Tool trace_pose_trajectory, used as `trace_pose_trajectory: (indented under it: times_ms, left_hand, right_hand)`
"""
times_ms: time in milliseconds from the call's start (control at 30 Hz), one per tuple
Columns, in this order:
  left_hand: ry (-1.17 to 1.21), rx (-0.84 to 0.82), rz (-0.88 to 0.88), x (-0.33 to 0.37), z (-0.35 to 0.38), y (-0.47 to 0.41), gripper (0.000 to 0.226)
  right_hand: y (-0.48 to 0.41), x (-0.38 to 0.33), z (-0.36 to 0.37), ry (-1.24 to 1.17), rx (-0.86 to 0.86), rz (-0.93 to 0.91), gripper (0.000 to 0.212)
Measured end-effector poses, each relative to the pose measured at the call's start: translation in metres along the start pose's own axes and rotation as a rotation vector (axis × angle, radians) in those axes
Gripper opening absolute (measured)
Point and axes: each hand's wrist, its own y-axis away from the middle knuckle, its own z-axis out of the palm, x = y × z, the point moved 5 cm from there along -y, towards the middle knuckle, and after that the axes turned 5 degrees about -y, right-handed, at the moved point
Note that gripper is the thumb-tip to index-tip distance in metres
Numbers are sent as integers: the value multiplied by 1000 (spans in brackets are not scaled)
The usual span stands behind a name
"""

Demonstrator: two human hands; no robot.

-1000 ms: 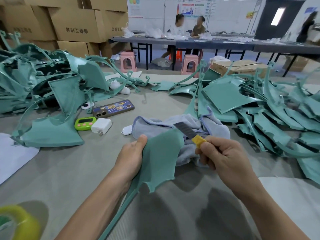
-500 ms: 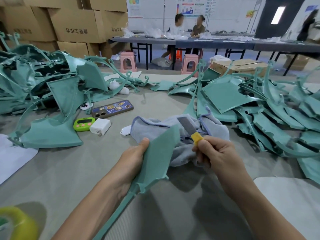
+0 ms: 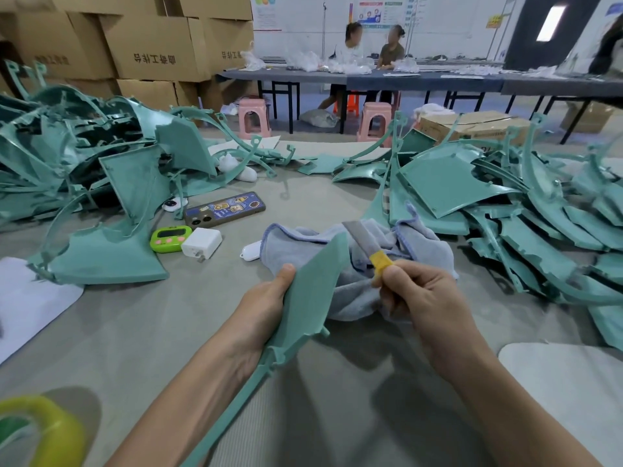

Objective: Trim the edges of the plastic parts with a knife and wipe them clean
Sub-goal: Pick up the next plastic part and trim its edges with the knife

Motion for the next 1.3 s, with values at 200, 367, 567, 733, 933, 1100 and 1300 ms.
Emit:
trace_pose_trajectory:
  times_ms: [200, 367, 567, 733, 933, 1100, 1300]
  left_hand:
    - [-25, -2, 18, -1, 1, 0, 48]
    - [-59, -9, 46, -3, 1, -2, 48]
    - [-62, 5, 32, -3, -1, -1, 50]
    - [-72, 87, 45, 0, -7, -3, 49]
    - [-57, 196, 41, 0, -17, -12, 50]
    - [-38, 172, 17, -4, -15, -19, 53]
    - [-13, 166, -23, -7, -23, -26, 58]
  right_hand:
    - [-3, -1, -1, 53, -24, 14, 33]
    - [0, -4, -2, -23, -116, 17, 30]
    - [-1, 0, -8, -63, -54, 50, 31]
    - [-2, 5, -13, 123, 79, 32, 33]
    - [15, -14, 2, 49, -50, -145, 24]
    - [21, -12, 15, 193, 44, -276, 21]
    - [34, -9, 25, 372, 12, -395, 21]
